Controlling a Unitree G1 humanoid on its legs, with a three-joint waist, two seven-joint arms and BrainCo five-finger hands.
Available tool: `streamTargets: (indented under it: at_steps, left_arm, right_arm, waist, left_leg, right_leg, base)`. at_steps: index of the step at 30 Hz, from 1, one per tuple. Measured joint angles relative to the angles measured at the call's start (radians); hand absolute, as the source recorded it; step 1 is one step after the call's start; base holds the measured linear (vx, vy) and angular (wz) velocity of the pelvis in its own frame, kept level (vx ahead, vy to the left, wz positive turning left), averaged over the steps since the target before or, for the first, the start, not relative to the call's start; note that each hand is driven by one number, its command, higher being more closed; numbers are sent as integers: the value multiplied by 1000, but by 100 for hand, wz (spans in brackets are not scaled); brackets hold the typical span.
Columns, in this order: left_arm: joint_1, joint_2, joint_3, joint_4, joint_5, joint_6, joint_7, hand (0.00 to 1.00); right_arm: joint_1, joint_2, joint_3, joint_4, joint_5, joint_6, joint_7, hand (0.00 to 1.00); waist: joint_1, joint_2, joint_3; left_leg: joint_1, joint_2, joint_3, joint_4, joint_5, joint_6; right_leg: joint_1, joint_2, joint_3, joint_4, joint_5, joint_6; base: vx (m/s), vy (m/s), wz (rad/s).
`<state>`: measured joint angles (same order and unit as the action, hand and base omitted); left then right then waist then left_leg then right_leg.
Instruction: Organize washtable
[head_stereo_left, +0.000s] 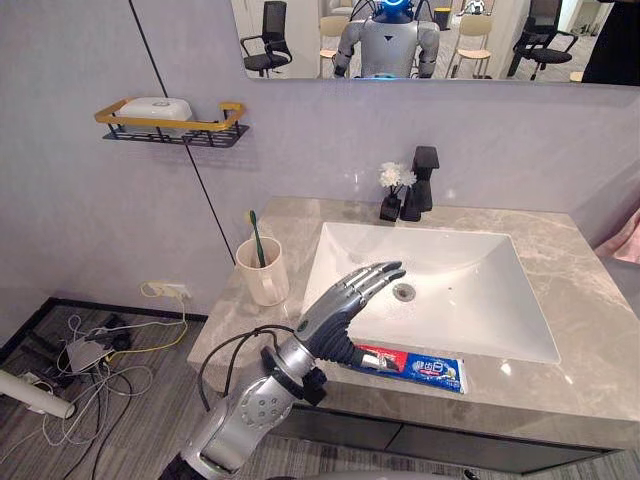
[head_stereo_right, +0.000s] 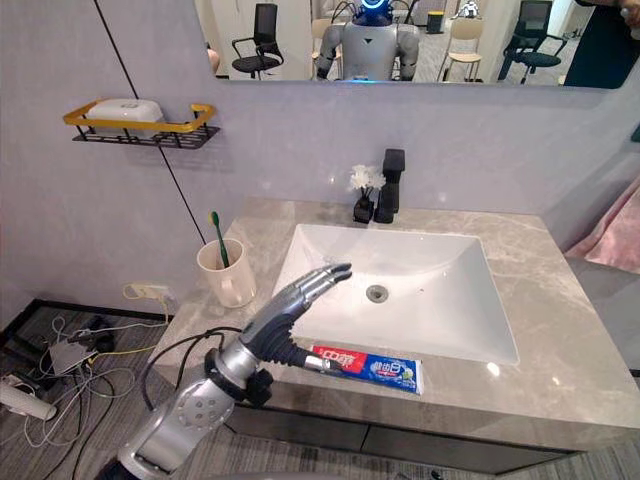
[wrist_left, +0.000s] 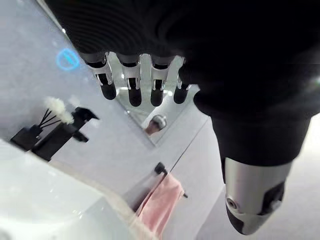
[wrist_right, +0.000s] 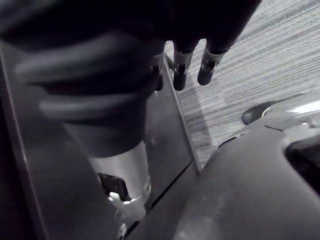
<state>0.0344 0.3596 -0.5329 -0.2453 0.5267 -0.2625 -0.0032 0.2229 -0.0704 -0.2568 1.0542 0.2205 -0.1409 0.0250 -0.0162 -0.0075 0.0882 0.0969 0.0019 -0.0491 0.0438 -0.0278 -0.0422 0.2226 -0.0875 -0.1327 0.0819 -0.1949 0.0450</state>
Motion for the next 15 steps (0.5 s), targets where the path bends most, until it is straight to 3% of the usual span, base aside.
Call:
streamTargets:
  at_steps: [7,15]
  left_arm:
    - [-19,-4,-32,76,36,18,-21,0]
    - [-56,-24,-53,150,77,35,-37,0]
  right_arm:
    - [-14,-4,0,-1,0,13,0,0]
    - [-22,-7,-1,-1,0,16,0,0]
  waist:
    - [-25,7,20]
    - [-26,12,29]
  left_leg:
    - [24,0,3,-21,2,0]
    - [25,0,11,-33,2,0]
  right_leg:
    - [22,0,0,-17,2,0]
    - [25,0,3,-34,8,2]
  base:
    - [6,-4,0]
    - [0,-4,-2]
